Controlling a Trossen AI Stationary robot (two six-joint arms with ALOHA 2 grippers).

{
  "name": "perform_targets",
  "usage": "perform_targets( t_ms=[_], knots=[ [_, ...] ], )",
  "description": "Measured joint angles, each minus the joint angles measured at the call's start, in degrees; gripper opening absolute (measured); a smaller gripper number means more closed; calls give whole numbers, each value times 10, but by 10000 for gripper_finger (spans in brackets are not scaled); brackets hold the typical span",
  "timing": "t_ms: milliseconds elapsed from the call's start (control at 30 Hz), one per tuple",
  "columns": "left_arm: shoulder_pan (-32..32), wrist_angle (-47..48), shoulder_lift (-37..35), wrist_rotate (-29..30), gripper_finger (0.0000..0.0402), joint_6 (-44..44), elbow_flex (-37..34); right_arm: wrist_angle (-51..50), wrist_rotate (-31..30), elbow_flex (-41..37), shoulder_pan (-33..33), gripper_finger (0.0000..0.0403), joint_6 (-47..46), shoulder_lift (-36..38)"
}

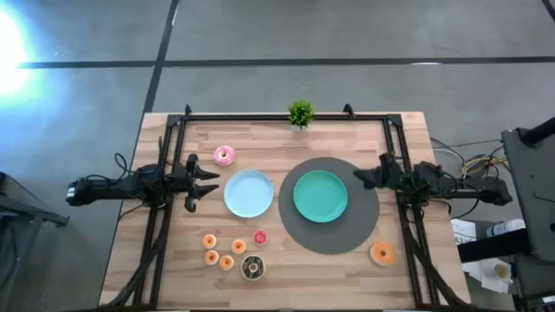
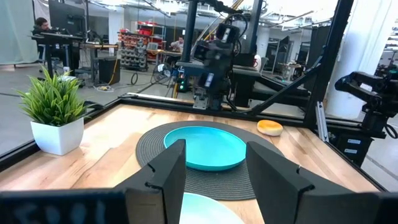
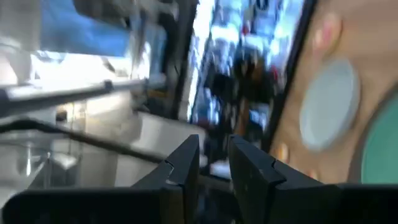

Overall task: Pick & Place donuts
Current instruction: Put the large light purple donut on the light green plate

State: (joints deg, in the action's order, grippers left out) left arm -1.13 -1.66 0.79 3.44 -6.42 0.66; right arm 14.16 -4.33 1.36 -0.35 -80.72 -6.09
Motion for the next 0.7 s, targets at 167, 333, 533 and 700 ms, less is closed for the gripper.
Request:
perform_targets(
  t_ms=[167,333,533,700],
  knots=[
    [0,1,0,0,142,0,0,-240,-6,124,70,88,31,-128],
    [0,1,0,0,142,0,0,-573,-17,270,144,98,41,-296],
    [0,1,0,0,142,0,0,-624,-14,376,242,114,35,-470],
    [0,1,1,0,142,0,0,-649,16,446,333,138,-9,-615]
  ],
)
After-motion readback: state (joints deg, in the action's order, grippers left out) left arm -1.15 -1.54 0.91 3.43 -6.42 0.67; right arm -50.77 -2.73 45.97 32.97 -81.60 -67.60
